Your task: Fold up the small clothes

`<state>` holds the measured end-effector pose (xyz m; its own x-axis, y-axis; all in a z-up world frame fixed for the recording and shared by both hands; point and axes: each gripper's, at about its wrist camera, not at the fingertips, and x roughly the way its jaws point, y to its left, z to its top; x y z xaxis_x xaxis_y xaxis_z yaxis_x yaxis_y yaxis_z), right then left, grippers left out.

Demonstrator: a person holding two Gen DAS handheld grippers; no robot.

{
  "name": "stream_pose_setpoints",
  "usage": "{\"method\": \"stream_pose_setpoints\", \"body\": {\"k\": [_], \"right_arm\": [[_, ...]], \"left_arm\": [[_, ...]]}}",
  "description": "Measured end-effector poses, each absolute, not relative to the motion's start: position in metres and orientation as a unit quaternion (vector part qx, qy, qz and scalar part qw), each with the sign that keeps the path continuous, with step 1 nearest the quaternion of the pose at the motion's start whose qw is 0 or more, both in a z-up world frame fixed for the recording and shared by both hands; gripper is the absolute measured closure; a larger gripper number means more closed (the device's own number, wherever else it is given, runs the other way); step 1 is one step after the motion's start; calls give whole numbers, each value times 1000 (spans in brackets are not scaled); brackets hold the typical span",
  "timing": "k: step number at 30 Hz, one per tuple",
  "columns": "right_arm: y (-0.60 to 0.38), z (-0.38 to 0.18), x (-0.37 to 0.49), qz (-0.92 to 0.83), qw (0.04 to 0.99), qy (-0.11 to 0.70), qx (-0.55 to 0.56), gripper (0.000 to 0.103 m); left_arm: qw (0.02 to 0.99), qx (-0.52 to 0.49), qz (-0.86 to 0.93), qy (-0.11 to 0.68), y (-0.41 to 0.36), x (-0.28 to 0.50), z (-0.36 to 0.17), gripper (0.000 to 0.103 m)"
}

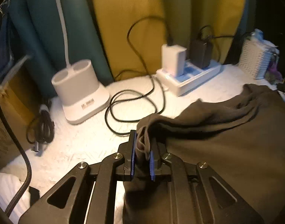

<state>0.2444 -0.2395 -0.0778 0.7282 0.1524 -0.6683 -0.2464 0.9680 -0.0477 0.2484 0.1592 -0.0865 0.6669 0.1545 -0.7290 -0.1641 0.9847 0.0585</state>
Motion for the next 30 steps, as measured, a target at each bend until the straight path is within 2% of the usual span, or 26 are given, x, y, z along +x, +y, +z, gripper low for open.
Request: {"method": "stream_pose_setpoints", "body": {"k": [5,7,9,11,23,24,25,26,27,30], "right_arm": [[-249,-82,241,86,922,370,-73,95],[-252,-81,236,78,919,378,-82,95],[-255,-81,232,78,917,384,-80,95],[-260,-82,229,73,915,389,-75,95],[-282,-84,198,61,911,405,-44,92],[-283,-85,197,61,911,406,-40,84],[-285,-86,197,62,910,409,-34,54],[-288,-87,197,59,910,410,-27,32],[-291,-86,195,55,913,404,-21,5],[-293,-85,192,70,914,400,-6,4]], "left_arm": [[909,-25,103,404,173,254,-89,87],[908,-31,116,401,180,250,-84,80],[911,-34,132,389,188,241,-77,66],[911,-42,144,385,197,234,-74,63],[896,-73,125,421,206,212,-99,62],[896,-76,117,422,205,215,-101,62],[896,-83,108,423,203,216,-104,62],[895,-90,101,425,202,218,-106,62],[895,-93,97,426,200,219,-106,62],[895,-86,86,429,192,219,-107,62]]}}
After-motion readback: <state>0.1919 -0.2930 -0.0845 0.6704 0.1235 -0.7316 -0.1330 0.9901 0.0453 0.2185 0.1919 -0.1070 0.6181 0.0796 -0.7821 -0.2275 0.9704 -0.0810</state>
